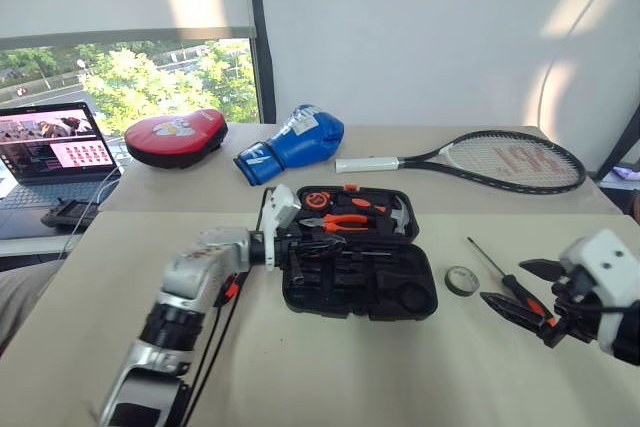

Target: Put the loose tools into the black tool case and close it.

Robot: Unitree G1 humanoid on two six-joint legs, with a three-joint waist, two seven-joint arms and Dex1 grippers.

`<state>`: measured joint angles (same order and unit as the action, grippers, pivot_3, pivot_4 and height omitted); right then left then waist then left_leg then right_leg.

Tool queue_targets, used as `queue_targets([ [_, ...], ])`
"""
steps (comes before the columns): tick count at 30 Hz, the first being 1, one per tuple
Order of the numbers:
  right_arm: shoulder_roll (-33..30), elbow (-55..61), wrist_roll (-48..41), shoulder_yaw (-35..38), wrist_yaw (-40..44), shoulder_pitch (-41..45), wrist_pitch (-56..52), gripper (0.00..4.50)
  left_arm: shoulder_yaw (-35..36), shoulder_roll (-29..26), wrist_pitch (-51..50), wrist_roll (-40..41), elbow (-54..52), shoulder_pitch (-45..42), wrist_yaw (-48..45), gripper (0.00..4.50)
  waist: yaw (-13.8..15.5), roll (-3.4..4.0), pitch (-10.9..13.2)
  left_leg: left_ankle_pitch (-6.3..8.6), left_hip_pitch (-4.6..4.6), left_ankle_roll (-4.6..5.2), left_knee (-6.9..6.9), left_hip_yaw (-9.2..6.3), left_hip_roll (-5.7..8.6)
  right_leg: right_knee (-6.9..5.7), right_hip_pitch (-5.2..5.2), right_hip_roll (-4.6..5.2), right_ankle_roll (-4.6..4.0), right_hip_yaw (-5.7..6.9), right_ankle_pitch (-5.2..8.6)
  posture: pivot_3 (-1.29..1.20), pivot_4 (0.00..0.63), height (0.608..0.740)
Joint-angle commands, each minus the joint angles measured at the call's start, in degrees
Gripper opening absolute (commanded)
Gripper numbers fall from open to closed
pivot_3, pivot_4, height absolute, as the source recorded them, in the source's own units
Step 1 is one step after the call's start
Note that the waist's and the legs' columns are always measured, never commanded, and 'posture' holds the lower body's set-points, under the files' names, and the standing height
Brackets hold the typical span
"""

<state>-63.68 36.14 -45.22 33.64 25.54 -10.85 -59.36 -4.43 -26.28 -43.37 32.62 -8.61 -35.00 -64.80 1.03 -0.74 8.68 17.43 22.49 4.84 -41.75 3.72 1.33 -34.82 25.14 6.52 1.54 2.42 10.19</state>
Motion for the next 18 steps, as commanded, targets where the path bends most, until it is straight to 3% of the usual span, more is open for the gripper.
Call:
queue_targets([
  [1,-1.65,-9.95,2.82,-7.06,-3.54,8.79,-6.54,4.5,-0.69,-2.64,-2.17,4.92,-8.73,0.73,-2.66,2.31,0.22,0.01,0.02,0.05,-0.01,0.09,0.01,0.0,0.07,0.0,-0.02,-0.07,-0.06,0.01,0.03,0.0,0.15,0.74],
  [5,-2.14,-19.0,5.97,-15.1,-2.44,17.69,-8.99,4.5,-1.52,-3.57,-4.0,7.11,-12.73,1.05,-1.15,3.81,0.5,0.02,0.04,0.1,0.0,0.32,-0.01,0.04,0.21,0.01,-0.06,-0.08,-0.31,-0.04,0.19,0.0,0.15,0.74],
  [8,-1.7,-26.56,9.41,-22.25,0.27,22.34,-8.1,4.5,-0.9,-3.66,-4.79,8.44,-15.46,1.59,1.15,3.81,0.26,0.02,0.03,0.12,0.0,0.38,0.0,0.08,0.23,0.02,-0.06,-0.11,-0.12,-0.05,0.1,0.0,0.15,0.74],
  [11,-0.83,-32.56,13.57,-26.62,2.12,24.2,-4.88,3.82,-0.46,-4.35,-5.81,9.78,-18.01,1.7,2.96,3.89,0.24,0.01,0.04,0.12,0.0,0.38,0.0,0.08,0.23,0.02,-0.08,-0.13,0.09,-0.02,0.04,0.0,0.15,0.74],
  [18,-0.21,-35.72,18.79,-29.5,6.27,25.22,0.36,1.32,-1.36,-5.28,-5.02,10.24,-17.99,1.71,5.31,3.89,-0.18,0.06,0.04,0.12,-0.06,0.38,0.0,0.21,0.26,-0.03,-0.07,-0.17,0.21,0.09,0.09,0.0,0.15,0.74],
])
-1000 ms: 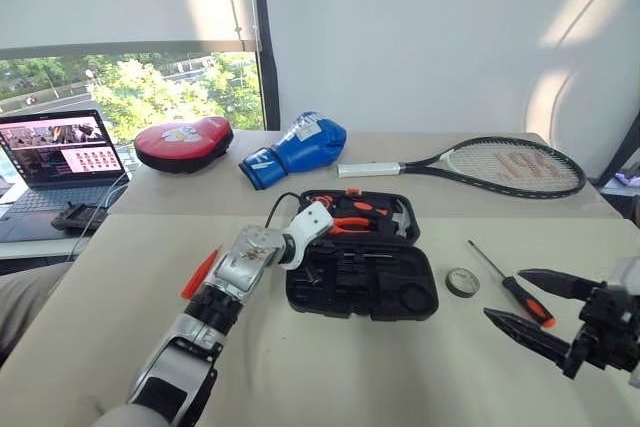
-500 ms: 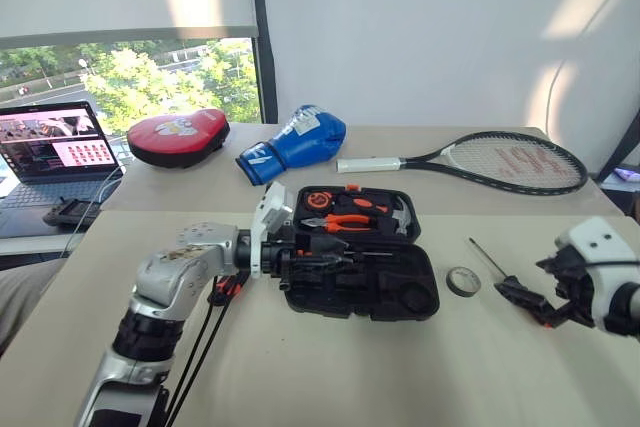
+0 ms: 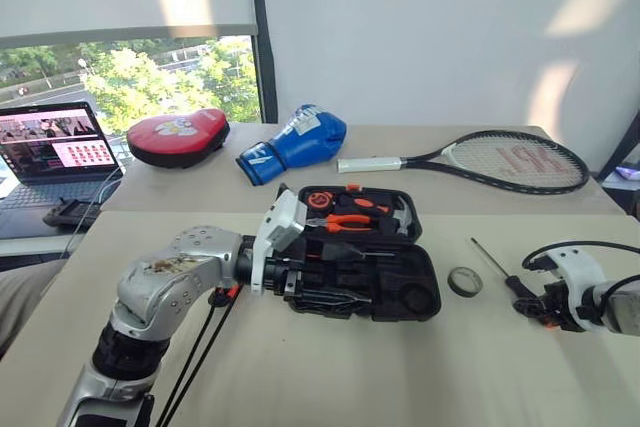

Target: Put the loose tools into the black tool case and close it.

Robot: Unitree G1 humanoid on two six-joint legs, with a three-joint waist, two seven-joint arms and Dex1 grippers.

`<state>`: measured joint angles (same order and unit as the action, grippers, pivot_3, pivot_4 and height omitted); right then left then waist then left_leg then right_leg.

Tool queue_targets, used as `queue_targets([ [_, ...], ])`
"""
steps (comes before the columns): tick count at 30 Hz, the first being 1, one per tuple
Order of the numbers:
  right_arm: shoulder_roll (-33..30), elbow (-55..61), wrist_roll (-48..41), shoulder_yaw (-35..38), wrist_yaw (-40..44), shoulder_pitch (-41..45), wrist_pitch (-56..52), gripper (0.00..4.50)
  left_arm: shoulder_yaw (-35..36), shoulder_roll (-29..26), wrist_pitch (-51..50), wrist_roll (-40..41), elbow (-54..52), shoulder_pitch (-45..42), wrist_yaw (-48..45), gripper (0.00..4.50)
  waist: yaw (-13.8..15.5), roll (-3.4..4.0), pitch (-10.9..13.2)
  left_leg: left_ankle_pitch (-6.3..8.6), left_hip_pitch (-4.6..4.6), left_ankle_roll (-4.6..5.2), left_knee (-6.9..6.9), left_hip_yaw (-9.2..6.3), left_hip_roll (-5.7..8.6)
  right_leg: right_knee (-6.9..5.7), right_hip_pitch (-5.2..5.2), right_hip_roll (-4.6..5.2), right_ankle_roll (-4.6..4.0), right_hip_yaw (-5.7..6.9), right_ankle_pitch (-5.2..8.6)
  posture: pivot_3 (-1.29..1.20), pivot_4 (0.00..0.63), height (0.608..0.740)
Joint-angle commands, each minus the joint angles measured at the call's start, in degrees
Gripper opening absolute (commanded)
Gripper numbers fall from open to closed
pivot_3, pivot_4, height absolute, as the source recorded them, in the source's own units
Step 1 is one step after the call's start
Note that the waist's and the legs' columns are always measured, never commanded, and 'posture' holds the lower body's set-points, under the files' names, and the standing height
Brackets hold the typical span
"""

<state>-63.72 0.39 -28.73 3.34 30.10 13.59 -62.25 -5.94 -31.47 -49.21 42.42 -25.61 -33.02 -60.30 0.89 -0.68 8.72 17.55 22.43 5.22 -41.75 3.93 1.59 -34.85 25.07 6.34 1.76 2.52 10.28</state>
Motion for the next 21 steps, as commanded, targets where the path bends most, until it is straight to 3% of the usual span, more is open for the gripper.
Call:
queue_targets([
  [1,-0.07,0.71,2.39,1.35,2.37,0.42,3.71,1.14,-0.03,0.15,1.5,0.02,-0.75,0.13,1.24,3.89,-0.06,0.0,0.0,0.0,0.0,0.0,0.0,0.0,0.0,0.0,0.0,0.0,0.0,0.0,0.0,0.0,0.15,0.74],
  [6,-1.85,11.66,1.62,6.66,7.51,-1.37,9.81,1.05,1.17,0.89,8.39,-4.87,-0.58,3.72,4.94,3.89,-0.11,0.17,0.09,0.0,-0.04,-0.01,0.01,0.02,0.01,-0.02,0.01,0.0,0.05,-0.02,0.01,0.0,0.15,0.74],
  [10,-3.15,19.21,2.4,3.11,15.02,1.63,16.03,1.05,5.32,-2.19,10.29,-3.21,0.36,8.78,2.96,3.89,-0.69,0.23,0.15,-0.03,-0.09,-0.08,0.03,0.06,-0.06,-0.08,0.07,-0.07,0.07,-0.11,0.01,0.0,0.15,0.74],
  [13,0.21,18.65,7.54,-8.84,20.36,12.92,19.09,1.05,11.63,-7.28,8.68,2.24,-0.23,14.81,-2.02,3.89,-0.47,0.15,0.19,-0.04,-0.12,-0.14,0.03,0.04,-0.19,-0.07,0.06,-0.15,0.04,-0.02,0.02,0.0,0.15,0.74],
  [14,2.0,17.66,8.8,-12.18,21.57,16.6,19.45,1.05,13.32,-8.69,8.35,3.37,-0.55,16.6,-3.19,3.89,-1.67,0.13,0.28,-0.04,-0.12,-0.13,0.03,0.03,-0.19,-0.06,0.05,-0.14,0.04,0.0,0.02,0.0,0.15,0.74],
  [18,8.56,7.62,19.18,-26.25,28.06,28.8,25.22,1.05,17.9,-12.9,7.03,5.87,-1.26,20.87,-3.28,3.89,-1.25,-0.09,0.48,0.01,-0.17,-0.25,0.04,0.1,-0.26,-0.09,0.12,-0.18,-0.07,-0.04,0.04,0.0,0.15,0.74],
  [21,13.38,-0.12,24.25,-32.07,31.3,33.89,30.28,1.05,19.85,-14.49,6.42,7.11,-2.07,22.5,-2.49,3.89,-0.7,-0.1,0.57,-0.04,-0.07,-0.27,0.03,0.01,-0.13,-0.09,0.18,-0.08,-0.11,0.13,0.02,0.0,0.15,0.74],
])
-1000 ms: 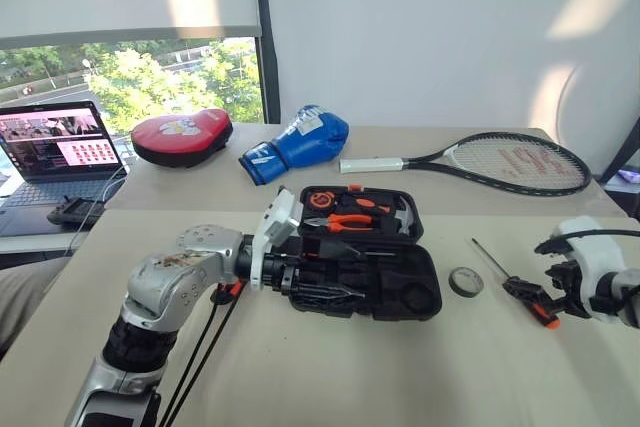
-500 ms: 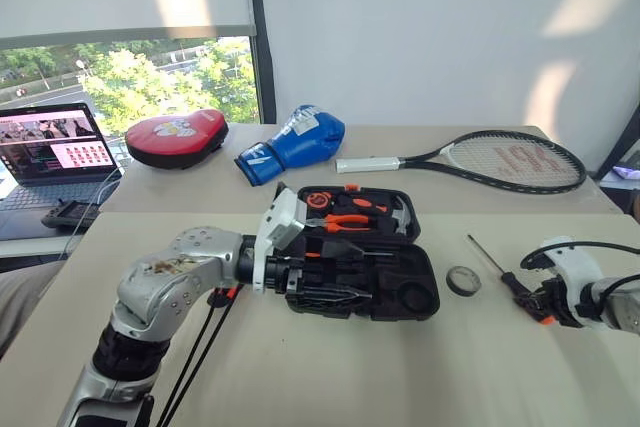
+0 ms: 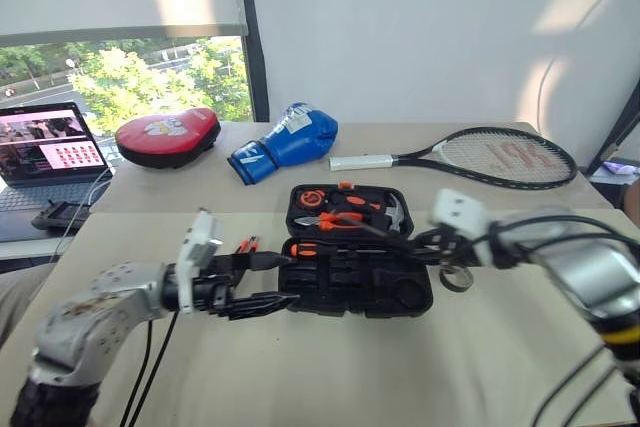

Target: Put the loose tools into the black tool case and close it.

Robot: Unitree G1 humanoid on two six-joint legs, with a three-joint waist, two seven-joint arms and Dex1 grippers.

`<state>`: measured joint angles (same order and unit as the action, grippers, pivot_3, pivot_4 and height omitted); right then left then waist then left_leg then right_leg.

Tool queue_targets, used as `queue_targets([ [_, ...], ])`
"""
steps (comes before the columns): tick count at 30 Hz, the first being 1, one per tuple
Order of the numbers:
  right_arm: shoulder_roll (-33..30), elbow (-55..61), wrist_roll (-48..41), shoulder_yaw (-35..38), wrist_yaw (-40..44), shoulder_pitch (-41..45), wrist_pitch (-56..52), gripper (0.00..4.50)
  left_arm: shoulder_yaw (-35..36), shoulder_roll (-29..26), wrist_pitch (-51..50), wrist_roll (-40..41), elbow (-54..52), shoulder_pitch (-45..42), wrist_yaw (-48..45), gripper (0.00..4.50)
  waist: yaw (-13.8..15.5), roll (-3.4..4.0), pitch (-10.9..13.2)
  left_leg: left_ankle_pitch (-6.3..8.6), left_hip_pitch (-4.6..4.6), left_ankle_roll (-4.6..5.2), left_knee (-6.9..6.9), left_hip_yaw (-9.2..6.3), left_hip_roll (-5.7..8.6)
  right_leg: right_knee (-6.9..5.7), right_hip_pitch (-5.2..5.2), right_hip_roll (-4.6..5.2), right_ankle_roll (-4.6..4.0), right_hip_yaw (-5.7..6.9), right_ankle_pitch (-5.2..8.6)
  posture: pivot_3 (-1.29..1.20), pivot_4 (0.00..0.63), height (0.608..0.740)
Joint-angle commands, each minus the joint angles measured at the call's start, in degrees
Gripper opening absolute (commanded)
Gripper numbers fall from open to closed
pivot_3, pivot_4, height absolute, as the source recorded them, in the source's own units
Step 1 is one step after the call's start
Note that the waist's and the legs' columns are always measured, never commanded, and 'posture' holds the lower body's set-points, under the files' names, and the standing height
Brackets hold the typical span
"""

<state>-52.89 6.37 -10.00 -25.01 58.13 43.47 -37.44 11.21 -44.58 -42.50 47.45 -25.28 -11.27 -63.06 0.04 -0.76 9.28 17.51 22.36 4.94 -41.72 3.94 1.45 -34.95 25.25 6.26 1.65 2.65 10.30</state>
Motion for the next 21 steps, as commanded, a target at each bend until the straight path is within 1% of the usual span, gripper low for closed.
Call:
queue_targets([
  [1,3.64,-8.4,7.11,-4.95,4.21,5.21,7.49,1.05,2.9,-1.61,-0.25,2.26,-2.46,0.91,0.64,3.89,0.35,-0.02,0.01,0.0,-0.02,0.0,-0.01,0.01,0.0,0.01,-0.02,-0.01,0.0,0.0,0.0,0.0,0.15,0.74],
  [5,5.64,-11.81,10.02,-7.07,9.41,7.46,11.77,1.05,3.39,-2.02,-0.01,2.75,-3.37,1.7,2.12,3.89,0.67,-0.02,0.02,0.01,0.1,0.0,0.0,-0.04,0.13,0.07,0.01,0.1,0.01,0.18,0.0,0.0,0.15,0.74],
  [10,7.15,-14.3,12.91,-7.92,12.7,7.98,10.98,1.05,3.72,-2.08,-0.14,3.79,-5.16,2.84,4.18,3.89,0.16,-0.03,0.02,0.06,0.08,-0.12,0.14,-0.05,0.11,0.07,-0.02,0.04,0.04,0.28,0.0,0.0,0.15,0.74],
  [16,6.92,-13.4,14.46,-7.72,16.11,7.32,9.95,1.05,3.6,-2.19,0.33,3.56,-5.26,3.23,5.15,3.89,0.31,-0.03,0.02,0.0,-0.06,-0.3,0.14,-0.1,0.09,0.09,-0.09,0.0,0.0,0.33,0.05,0.0,0.15,0.74],
  [21,7.32,-14.21,16.88,-8.35,18.05,6.61,11.79,1.04,2.52,-1.93,1.03,2.78,-4.71,2.5,5.33,3.89,0.19,-0.02,0.02,-0.03,-0.08,-0.36,0.15,-0.13,0.05,0.01,-0.07,-0.05,-0.04,0.32,0.08,0.0,0.15,0.74],
])
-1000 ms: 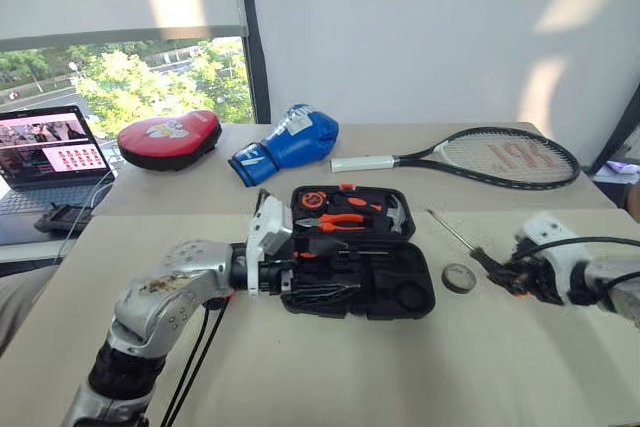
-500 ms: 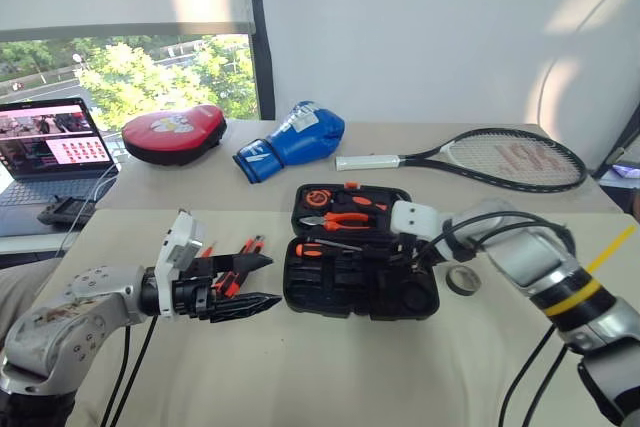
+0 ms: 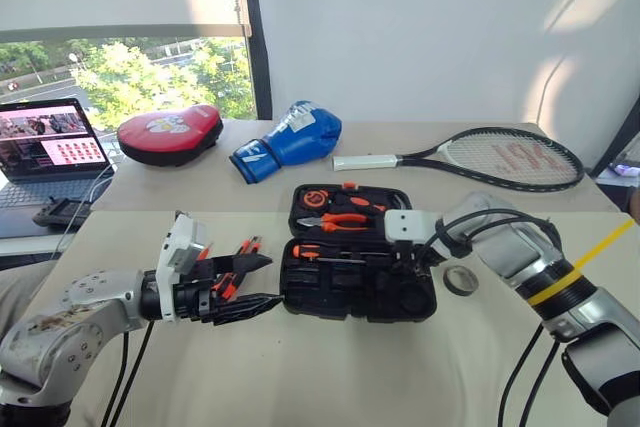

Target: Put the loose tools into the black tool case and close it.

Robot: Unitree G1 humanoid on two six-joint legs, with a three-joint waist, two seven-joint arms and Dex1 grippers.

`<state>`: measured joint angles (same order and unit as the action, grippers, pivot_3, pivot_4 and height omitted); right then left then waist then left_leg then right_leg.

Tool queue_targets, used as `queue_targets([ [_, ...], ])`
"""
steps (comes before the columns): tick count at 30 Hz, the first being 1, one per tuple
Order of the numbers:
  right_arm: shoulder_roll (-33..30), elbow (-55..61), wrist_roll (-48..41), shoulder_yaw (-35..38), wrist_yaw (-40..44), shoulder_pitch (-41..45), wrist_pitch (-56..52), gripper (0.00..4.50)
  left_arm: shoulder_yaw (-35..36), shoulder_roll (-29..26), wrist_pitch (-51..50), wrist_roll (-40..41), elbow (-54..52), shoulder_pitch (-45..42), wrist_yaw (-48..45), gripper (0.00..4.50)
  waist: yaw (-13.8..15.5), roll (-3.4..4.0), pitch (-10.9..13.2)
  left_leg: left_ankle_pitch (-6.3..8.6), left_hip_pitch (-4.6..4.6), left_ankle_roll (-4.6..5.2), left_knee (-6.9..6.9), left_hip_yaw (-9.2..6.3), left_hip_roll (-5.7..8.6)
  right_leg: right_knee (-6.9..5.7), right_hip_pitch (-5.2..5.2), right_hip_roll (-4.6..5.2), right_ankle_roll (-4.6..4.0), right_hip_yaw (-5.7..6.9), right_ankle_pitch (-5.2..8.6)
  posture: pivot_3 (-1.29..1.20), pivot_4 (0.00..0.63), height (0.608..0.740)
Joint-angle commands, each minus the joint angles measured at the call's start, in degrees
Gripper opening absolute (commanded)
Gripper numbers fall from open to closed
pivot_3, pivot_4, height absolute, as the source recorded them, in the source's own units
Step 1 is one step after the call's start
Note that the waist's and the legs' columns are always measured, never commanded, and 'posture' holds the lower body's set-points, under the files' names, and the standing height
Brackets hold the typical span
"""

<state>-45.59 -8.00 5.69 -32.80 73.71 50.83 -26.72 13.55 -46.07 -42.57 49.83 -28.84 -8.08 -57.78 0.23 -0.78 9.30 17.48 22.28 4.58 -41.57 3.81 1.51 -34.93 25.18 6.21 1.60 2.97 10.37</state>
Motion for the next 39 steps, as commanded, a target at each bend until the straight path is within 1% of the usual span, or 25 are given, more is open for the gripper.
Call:
queue_targets([
  [1,0.27,-0.14,1.56,-0.6,2.65,-0.68,1.2,1.04,0.04,-0.44,1.21,0.23,-1.04,-0.73,0.0,3.89,0.0,0.0,0.0,0.0,0.0,-0.01,0.01,-0.01,0.0,0.0,0.0,0.0,-0.01,0.0,0.0,0.0,0.15,0.74],
  [5,2.09,-1.13,1.31,0.34,3.44,-0.57,1.52,1.04,-0.38,-0.32,1.64,-0.16,-0.88,-0.69,-0.06,3.89,-0.05,-0.01,0.0,0.0,0.0,-0.01,0.01,-0.02,0.0,0.01,-0.01,-0.01,-0.01,0.01,0.01,0.0,0.15,0.74],
  [6,2.32,-1.1,1.21,0.6,3.76,-0.7,1.62,2.05,-0.43,-0.32,1.69,-0.17,-0.88,-0.68,-0.04,3.89,-0.09,-0.01,0.0,0.0,0.0,-0.01,0.01,-0.02,0.0,0.01,-0.02,-0.01,-0.01,0.01,0.01,0.0,0.15,0.74],
  [7,2.56,-0.9,1.09,0.98,3.86,-0.87,1.77,2.28,-0.45,-0.34,1.72,-0.16,-0.88,-0.66,-0.03,3.89,-0.1,0.0,0.0,0.0,0.0,-0.01,0.01,-0.02,0.0,0.0,-0.01,-0.01,-0.01,0.01,0.01,0.0,0.15,0.74],
  [9,3.65,0.71,-0.19,2.88,3.17,-1.34,0.31,2.93,-0.46,-0.45,1.86,-0.21,-0.77,-0.53,-0.16,3.89,-0.2,-0.01,0.0,-0.01,0.0,-0.02,0.02,-0.04,-0.02,0.01,-0.01,-0.02,-0.02,0.02,0.01,0.0,0.15,0.74],
  [10,3.63,2.29,-1.59,4.31,3.81,-1.64,-0.44,3.17,-0.44,-0.48,2.0,-0.33,-0.6,-0.45,-0.28,3.89,-0.28,-0.01,0.0,0.0,0.0,-0.02,0.03,-0.04,-0.03,0.01,-0.01,-0.02,-0.02,0.02,0.01,0.0,0.15,0.74],
  [13,4.04,5.29,-6.26,9.3,5.25,-1.96,-4.12,3.17,-0.9,-0.28,2.39,-0.75,0.19,-0.9,-0.33,3.89,-0.52,0.0,0.01,-0.02,0.0,-0.05,0.05,-0.05,-0.07,0.01,0.0,-0.04,-0.04,0.02,0.01,0.0,0.15,0.74],
  [16,3.85,8.32,-10.4,13.66,4.77,-3.18,-8.27,3.17,-1.37,0.02,2.88,-1.16,0.87,-1.2,-0.25,3.89,-0.94,0.01,0.02,-0.05,0.0,-0.1,0.17,-0.04,-0.07,-0.02,0.09,-0.02,-0.05,-0.01,0.01,0.0,0.15,0.74],
  [19,4.74,12.01,-14.98,20.34,0.74,-6.48,-11.64,2.51,-1.75,0.5,3.41,-1.65,1.65,-1.8,-0.1,3.89,-0.88,0.01,0.02,-0.08,-0.03,-0.14,0.27,-0.06,-0.08,0.0,0.07,-0.02,-0.06,0.0,0.01,0.0,0.15,0.74],
  [21,4.62,16.4,-17.05,23.88,-1.9,-10.02,-13.35,1.82,-1.93,0.55,3.68,-1.92,2.26,-2.2,-0.38,3.89,-0.53,0.01,0.02,-0.07,-0.03,-0.14,0.3,-0.09,-0.07,0.0,0.07,0.02,-0.07,0.01,0.01,0.0,0.15,0.74],
  [22,4.72,18.41,-17.27,25.18,-3.97,-11.71,-14.23,1.55,-2.01,0.48,3.87,-1.99,2.49,-2.25,-0.56,3.89,-0.32,0.01,0.02,-0.07,-0.02,-0.14,0.31,-0.12,-0.06,0.0,0.07,0.04,-0.07,0.03,0.01,0.0,0.15,0.74],
  [23,5.08,20.01,-17.33,26.09,-6.15,-12.96,-15.2,1.15,-2.13,0.3,4.11,-2.18,2.83,-2.35,-0.88,3.89,-0.21,0.01,0.02,-0.07,-0.01,-0.14,0.31,-0.13,-0.06,0.0,0.07,0.08,-0.07,0.03,0.01,0.0,0.15,0.74],
  [24,6.04,22.0,-17.74,27.31,-8.85,-14.38,-16.63,0.82,-2.19,0.15,4.35,-2.43,3.16,-2.39,-1.2,3.89,-0.16,0.01,0.02,-0.07,0.0,-0.14,0.32,-0.13,-0.04,0.01,0.08,0.12,-0.07,0.02,0.01,0.0,0.15,0.74],
  [25,7.33,24.09,-18.42,28.44,-11.45,-15.72,-18.09,0.38,-2.19,0.06,4.47,-2.62,3.45,-2.44,-1.47,3.89,-0.15,0.01,0.02,-0.07,-0.01,-0.14,0.33,-0.12,-0.03,0.0,0.09,0.15,-0.07,0.01,0.01,0.0,0.15,0.74],
  [26,8.7,25.98,-19.1,29.19,-13.8,-16.86,-19.85,0.15,-2.22,0.0,4.62,-2.88,3.8,-2.55,-1.74,3.89,-0.16,0.01,0.02,-0.07,-0.01,-0.14,0.32,-0.12,-0.03,-0.01,0.09,0.16,-0.07,0.01,0.01,0.0,0.15,0.74],
  [27,10.53,28.06,-18.25,28.97,-17.48,-18.86,-20.71,0.07,-2.28,-0.13,4.91,-3.28,4.27,-2.68,-2.08,3.89,-0.18,0.01,0.02,-0.07,-0.01,-0.14,0.34,-0.12,-0.01,-0.01,0.11,0.16,-0.08,0.01,0.01,0.0,0.15,0.74],
  [30,16.31,30.87,-14.8,27.78,-28.12,-23.74,-21.08,0.07,-2.43,-0.28,5.46,-4.03,5.31,-3.13,-2.69,3.89,-0.24,-0.01,0.0,-0.13,-0.1,-0.25,0.54,-0.12,-0.02,-0.05,0.11,0.16,-0.15,0.01,-0.02,0.0,0.15,0.74],
  [32,18.93,31.08,-12.96,26.23,-32.94,-26.11,-20.38,0.07,-2.46,-0.33,5.65,-4.41,5.64,-3.12,-2.98,3.89,-0.23,-0.01,0.01,-0.18,-0.13,-0.33,0.63,-0.11,-0.01,-0.06,0.14,0.1,-0.2,0.0,-0.03,0.0,0.15,0.74],
  [33,19.66,31.13,-12.45,25.61,-34.32,-26.79,-20.15,0.07,-2.48,-0.36,5.75,-4.57,5.83,-3.14,-3.1,3.89,-0.25,0.0,0.01,-0.2,-0.15,-0.35,0.63,-0.1,0.0,-0.08,0.14,0.06,-0.22,0.0,-0.03,0.0,0.15,0.74],
  [35,19.66,30.38,-10.29,21.49,-35.76,-28.89,-18.84,0.07,-2.16,-0.52,6.14,-5.19,6.28,-2.7,-3.19,3.89,-0.3,0.0,0.01,-0.22,-0.14,-0.37,0.63,-0.09,0.02,-0.09,0.16,-0.01,-0.24,0.0,-0.04,0.0,0.15,0.74],
  [37,18.77,29.68,-9.3,18.05,-35.31,-29.94,-18.07,0.07,-1.93,-0.54,6.55,-5.86,6.94,-2.51,-3.19,3.89,-0.29,0.0,0.01,-0.22,-0.19,-0.37,0.63,-0.09,0.03,-0.07,0.08,-0.04,-0.24,0.01,-0.04,0.0,0.15,0.74],
  [39,16.41,28.8,-7.55,14.22,-33.48,-30.62,-15.91,0.07,-1.8,-0.63,7.28,-6.82,7.56,-2.3,-3.33,3.89,-0.41,-0.01,0.0,-0.23,-0.26,-0.37,0.64,-0.07,0.04,-0.07,0.03,-0.08,-0.24,-0.01,-0.03,0.0,0.15,0.74],
])
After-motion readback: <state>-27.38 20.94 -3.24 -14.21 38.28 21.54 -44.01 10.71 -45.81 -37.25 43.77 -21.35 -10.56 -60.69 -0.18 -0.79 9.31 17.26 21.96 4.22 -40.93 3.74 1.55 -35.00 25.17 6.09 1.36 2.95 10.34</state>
